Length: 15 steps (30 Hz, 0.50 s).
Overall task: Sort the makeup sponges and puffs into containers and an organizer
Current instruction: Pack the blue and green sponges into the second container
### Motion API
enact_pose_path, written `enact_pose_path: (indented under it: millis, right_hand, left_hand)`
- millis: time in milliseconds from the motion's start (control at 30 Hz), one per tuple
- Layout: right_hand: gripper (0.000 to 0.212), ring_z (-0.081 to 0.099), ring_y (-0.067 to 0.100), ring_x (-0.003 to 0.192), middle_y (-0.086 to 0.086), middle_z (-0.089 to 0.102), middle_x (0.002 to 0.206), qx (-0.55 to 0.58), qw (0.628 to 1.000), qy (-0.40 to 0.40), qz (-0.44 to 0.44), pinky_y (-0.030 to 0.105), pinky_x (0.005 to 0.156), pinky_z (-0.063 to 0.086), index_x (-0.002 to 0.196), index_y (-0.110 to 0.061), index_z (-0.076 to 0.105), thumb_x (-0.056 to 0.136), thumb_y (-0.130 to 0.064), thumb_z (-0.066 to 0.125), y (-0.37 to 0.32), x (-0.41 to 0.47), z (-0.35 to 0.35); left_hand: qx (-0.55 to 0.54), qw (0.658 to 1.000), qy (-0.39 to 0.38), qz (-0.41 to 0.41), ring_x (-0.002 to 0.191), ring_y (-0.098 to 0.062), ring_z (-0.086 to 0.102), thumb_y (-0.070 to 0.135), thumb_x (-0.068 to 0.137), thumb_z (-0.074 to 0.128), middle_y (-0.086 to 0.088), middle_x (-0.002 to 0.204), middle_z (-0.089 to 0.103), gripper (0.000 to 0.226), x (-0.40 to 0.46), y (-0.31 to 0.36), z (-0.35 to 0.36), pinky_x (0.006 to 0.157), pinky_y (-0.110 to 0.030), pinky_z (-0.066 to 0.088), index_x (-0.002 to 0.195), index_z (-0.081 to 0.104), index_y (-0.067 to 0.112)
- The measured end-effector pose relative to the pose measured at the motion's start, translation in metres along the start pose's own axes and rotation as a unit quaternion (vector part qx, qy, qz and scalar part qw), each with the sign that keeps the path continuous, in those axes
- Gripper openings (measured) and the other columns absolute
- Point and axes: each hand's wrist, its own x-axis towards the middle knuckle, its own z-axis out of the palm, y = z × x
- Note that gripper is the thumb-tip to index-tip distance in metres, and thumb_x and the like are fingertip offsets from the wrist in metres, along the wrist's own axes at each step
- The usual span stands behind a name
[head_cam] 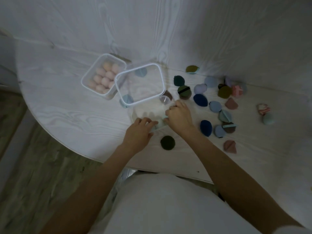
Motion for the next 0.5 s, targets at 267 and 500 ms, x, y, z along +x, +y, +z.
enact_pose_path:
  millis: [267,500]
  right_hand:
    - [0.027,0.04,0.018,0.092,0.002,0.054,0.097,0.013,0.999,0.008,-0.04,0.032,0.084,0.034,0.08,-0.012,0.066,0.089,-0.028,0.046,0.007,-0.004,0.003]
    - [0.024,0.046,0.021,0.099,0.003,0.057,0.116,0.114,0.99,0.077,-0.024,0.034,0.085,0.04,0.099,-0.01,0.069,0.089,-0.023,0.051,0.018,-0.016,0.016]
  left_hand:
    - [0.004,1.0,0.021,-0.007,0.104,-0.032,0.054,0.013,0.076,0.068,-0.01,0.118,0.059,0.053,0.003,-0.001,0.0,0.071,-0.042,0.051,0.127,0.053,0.016]
    - [0.009,1.0,0.008,-0.012,0.105,-0.032,0.053,0.01,0.081,0.061,-0.009,0.12,0.057,0.052,0.002,0.006,-0.002,0.077,-0.044,0.048,0.13,0.05,0.02]
